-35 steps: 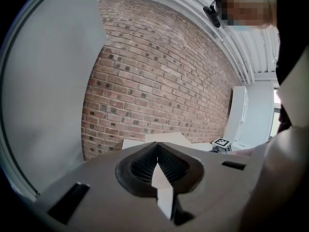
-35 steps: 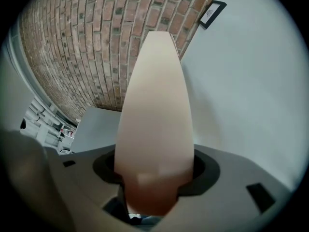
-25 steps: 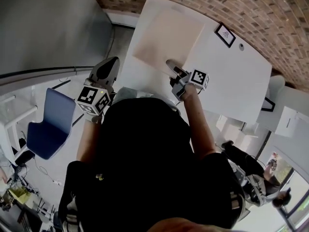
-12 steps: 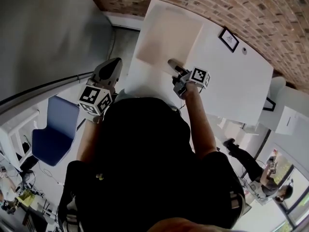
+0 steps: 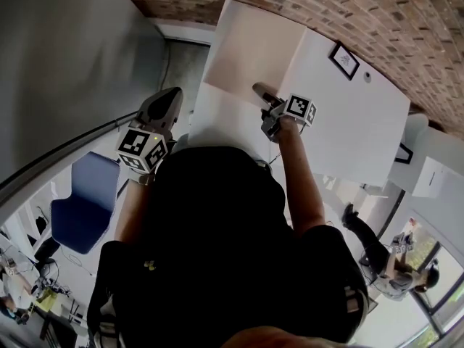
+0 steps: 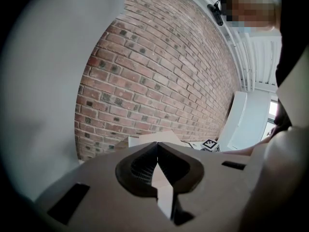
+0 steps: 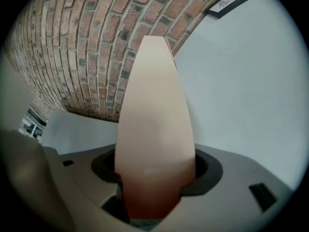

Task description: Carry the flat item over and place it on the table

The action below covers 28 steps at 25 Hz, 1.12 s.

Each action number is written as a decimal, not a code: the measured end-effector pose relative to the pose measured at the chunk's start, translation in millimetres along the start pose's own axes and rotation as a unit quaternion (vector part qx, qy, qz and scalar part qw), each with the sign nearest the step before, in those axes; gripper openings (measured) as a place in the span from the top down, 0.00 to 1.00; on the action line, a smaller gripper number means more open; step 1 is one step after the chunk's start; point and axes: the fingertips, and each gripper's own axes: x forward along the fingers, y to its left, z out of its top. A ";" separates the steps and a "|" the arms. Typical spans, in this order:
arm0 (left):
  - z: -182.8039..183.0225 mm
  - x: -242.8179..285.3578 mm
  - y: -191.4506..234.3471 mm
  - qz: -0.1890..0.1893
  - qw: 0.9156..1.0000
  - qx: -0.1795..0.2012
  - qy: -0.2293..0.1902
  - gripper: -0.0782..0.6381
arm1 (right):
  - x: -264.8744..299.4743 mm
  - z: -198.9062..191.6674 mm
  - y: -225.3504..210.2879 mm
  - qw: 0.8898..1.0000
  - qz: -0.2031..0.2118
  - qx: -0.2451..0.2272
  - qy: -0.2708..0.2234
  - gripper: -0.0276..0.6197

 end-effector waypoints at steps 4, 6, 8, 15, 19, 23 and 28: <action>-1.4 6.1 4.6 -0.001 1.000 -0.007 0.006 0.88 | 3.8 11.6 -6.3 1.000 -0.011 -0.002 -0.008 0.46; -3.2 9.2 5.5 -0.002 1.000 -0.008 0.010 0.88 | 5.2 18.1 -9.8 1.000 -0.016 -0.007 -0.013 0.44; -4.0 12.5 5.9 -0.002 1.000 -0.010 0.012 0.88 | 6.4 24.6 -12.9 1.000 -0.020 -0.011 -0.017 0.44; -6.1 19.5 4.0 -0.004 1.000 -0.009 0.018 0.88 | 9.0 42.6 -27.5 0.997 -0.058 -0.029 -0.039 0.38; -6.5 22.0 3.3 -0.001 1.000 -0.011 0.019 0.88 | 8.3 52.0 -37.2 0.995 -0.080 -0.043 -0.050 0.34; -8.2 24.0 2.5 -0.001 1.000 -0.008 0.022 0.88 | 6.9 62.1 -46.3 0.992 -0.100 -0.056 -0.061 0.31; -10.4 24.7 1.1 0.001 1.000 -0.009 0.026 0.88 | 4.9 69.7 -57.1 0.987 -0.129 -0.067 -0.074 0.29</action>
